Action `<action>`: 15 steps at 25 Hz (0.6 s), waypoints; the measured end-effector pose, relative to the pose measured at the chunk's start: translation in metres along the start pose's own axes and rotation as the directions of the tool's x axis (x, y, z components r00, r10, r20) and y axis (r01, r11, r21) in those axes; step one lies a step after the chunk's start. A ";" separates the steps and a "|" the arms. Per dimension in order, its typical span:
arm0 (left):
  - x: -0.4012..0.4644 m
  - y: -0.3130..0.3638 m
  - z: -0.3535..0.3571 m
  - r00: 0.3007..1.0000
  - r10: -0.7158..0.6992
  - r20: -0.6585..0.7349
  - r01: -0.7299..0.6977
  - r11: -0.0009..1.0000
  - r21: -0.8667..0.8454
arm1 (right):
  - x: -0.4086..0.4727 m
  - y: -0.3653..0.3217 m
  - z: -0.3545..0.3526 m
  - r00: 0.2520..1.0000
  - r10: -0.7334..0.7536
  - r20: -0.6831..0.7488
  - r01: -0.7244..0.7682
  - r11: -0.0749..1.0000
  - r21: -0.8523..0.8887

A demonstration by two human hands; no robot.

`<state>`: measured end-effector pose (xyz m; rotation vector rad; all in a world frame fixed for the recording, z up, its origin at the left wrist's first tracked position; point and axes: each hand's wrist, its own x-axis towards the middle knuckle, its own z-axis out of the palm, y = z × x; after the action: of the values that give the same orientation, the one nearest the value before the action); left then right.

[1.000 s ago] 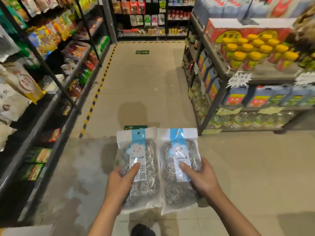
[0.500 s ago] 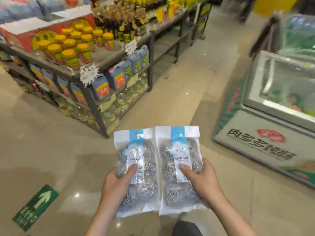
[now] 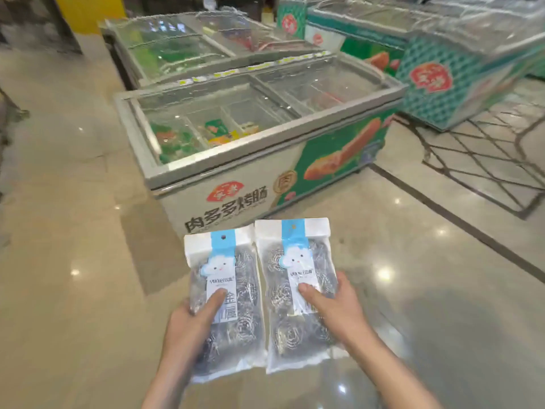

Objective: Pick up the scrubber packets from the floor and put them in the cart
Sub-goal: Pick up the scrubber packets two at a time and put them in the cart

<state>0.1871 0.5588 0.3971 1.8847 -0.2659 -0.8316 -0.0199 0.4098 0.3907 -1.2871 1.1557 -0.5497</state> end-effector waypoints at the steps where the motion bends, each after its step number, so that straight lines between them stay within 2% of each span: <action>1: 0.010 0.017 0.031 0.997 0.031 0.066 -0.031 1.000 -0.001 | 0.009 -0.001 -0.027 0.998 0.001 -0.059 0.000 1.000 0.022; 4: 0.034 0.056 0.126 0.954 0.104 0.282 -0.131 0.988 0.078 | 0.033 0.011 -0.103 0.960 0.044 -0.278 -0.021 0.996 0.085; 7: 0.063 0.085 0.217 0.881 0.122 0.457 -0.202 0.971 0.131 | 0.049 0.023 -0.161 0.881 0.066 -0.468 -0.023 0.995 0.097; 11: 0.100 0.118 0.330 0.762 0.131 0.634 -0.271 0.954 0.128 | 0.080 0.028 -0.228 0.751 0.153 -0.642 -0.065 0.985 0.158; 15: 0.131 0.157 0.453 0.587 0.083 0.805 -0.318 0.938 0.135 | 0.119 0.021 -0.288 0.569 0.223 -0.791 -0.063 0.971 0.229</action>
<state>0.0163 0.0929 0.3653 1.5466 -1.1895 -1.5018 -0.2342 0.1844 0.3664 -0.7364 1.9082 -1.1730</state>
